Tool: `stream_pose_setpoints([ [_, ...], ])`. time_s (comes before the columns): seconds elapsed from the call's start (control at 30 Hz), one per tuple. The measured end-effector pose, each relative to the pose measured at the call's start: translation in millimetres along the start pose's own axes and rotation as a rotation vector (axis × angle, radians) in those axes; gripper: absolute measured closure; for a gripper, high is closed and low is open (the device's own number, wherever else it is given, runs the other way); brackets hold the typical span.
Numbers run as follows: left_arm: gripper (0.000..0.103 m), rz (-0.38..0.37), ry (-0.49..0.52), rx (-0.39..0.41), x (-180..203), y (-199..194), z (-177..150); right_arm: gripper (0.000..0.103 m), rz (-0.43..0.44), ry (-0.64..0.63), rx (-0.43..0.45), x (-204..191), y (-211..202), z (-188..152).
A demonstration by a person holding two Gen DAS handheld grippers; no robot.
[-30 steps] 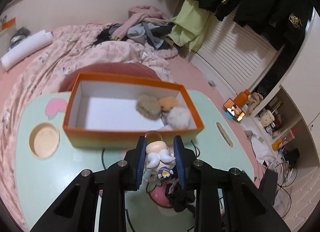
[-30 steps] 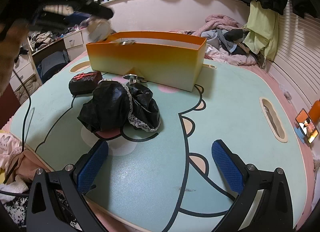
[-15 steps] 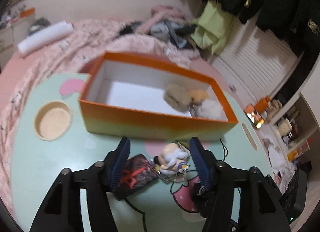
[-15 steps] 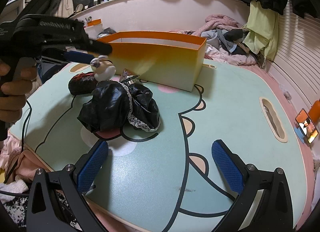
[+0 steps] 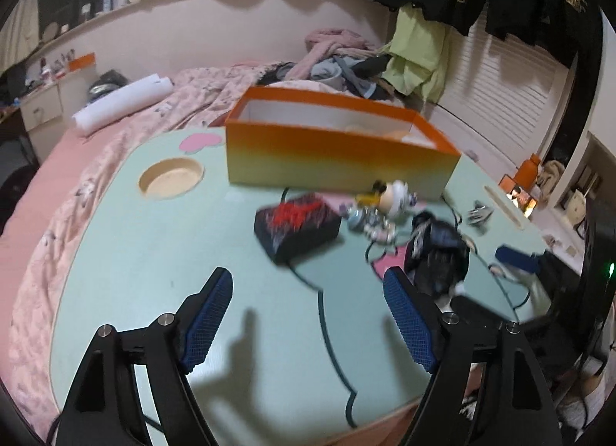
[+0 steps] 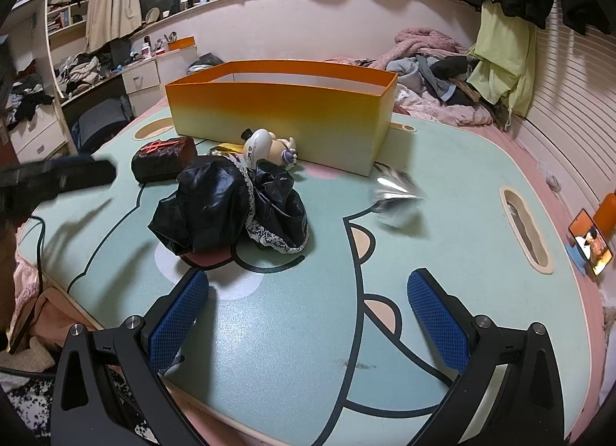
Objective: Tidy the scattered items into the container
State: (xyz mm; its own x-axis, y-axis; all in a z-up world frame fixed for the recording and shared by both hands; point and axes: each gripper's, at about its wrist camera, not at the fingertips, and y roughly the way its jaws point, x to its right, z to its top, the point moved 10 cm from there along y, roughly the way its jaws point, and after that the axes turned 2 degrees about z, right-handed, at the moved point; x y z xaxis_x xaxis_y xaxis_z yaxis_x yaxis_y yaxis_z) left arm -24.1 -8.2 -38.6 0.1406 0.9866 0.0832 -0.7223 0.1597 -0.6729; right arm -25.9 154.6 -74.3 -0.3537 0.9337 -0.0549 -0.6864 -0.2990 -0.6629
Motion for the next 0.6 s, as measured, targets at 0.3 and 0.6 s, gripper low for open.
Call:
stream_pose_setpoints([
  [0.3,0.006,0.141,0.058,-0.051,-8.6,24.7,-19.6,0.0,-0.001,-0.001,0.001,0.0,0.0,0.3],
  [0.6,0.0,0.136,0.069,-0.052,-5.7,26.4,-21.0,0.0,-0.002,-0.001,0.0,1.0,0.3,-0.3],
])
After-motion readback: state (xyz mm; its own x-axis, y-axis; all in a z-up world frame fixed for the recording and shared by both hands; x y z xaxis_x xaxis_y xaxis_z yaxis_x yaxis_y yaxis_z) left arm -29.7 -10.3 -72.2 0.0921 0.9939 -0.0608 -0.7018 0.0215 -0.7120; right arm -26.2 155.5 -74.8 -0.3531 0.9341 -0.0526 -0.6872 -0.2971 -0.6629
